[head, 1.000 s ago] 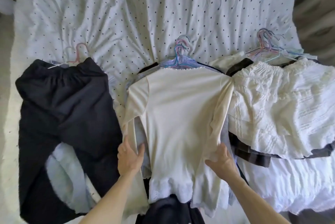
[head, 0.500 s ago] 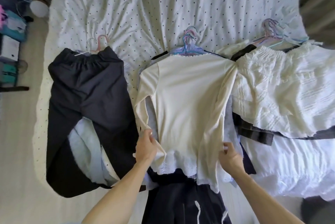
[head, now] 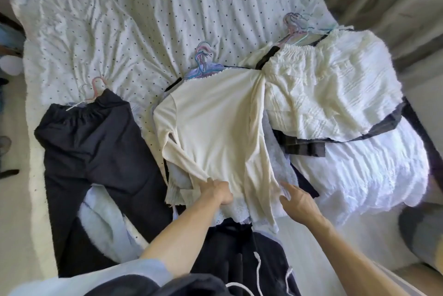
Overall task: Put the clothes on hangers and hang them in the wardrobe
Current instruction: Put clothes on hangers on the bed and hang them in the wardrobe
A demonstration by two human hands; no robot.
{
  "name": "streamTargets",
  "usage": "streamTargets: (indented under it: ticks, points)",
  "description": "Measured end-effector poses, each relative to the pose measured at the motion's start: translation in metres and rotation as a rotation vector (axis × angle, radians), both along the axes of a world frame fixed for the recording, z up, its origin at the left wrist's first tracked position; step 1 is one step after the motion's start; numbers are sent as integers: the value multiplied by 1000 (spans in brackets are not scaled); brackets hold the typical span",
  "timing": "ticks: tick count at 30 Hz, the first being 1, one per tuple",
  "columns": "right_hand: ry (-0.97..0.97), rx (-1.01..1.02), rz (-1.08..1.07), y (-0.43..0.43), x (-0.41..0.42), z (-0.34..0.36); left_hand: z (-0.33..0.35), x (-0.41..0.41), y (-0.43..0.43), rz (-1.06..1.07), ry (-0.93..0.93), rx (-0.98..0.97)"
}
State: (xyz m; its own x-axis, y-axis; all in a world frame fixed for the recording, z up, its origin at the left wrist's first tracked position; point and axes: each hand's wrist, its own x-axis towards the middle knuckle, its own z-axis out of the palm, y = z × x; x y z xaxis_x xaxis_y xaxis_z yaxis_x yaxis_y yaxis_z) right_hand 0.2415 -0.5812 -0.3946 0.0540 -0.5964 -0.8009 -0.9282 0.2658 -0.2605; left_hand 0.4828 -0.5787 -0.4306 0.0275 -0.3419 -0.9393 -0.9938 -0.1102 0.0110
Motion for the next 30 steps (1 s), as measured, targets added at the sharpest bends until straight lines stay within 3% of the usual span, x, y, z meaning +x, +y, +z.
streamTargets:
  ticks: [5, 11, 16, 22, 30]
  points:
    - [-69, -218, -183, -12, -49, 70, 53, -44, -62, -63, 106, -228]
    - [-47, -675, -410, 18, -165, 199, 143, -179, -113, -245, 414, -558]
    - [96, -1023, -590, 97, -262, 283, 248, -314, -98, -456, 706, -785]
    - [279, -1233, -738, 217, -333, 337, 340, -438, -35, -754, 958, -1054]
    - [616, -1310, -1016, 374, -357, 370, 400, -550, 79, -1167, 1273, -976]
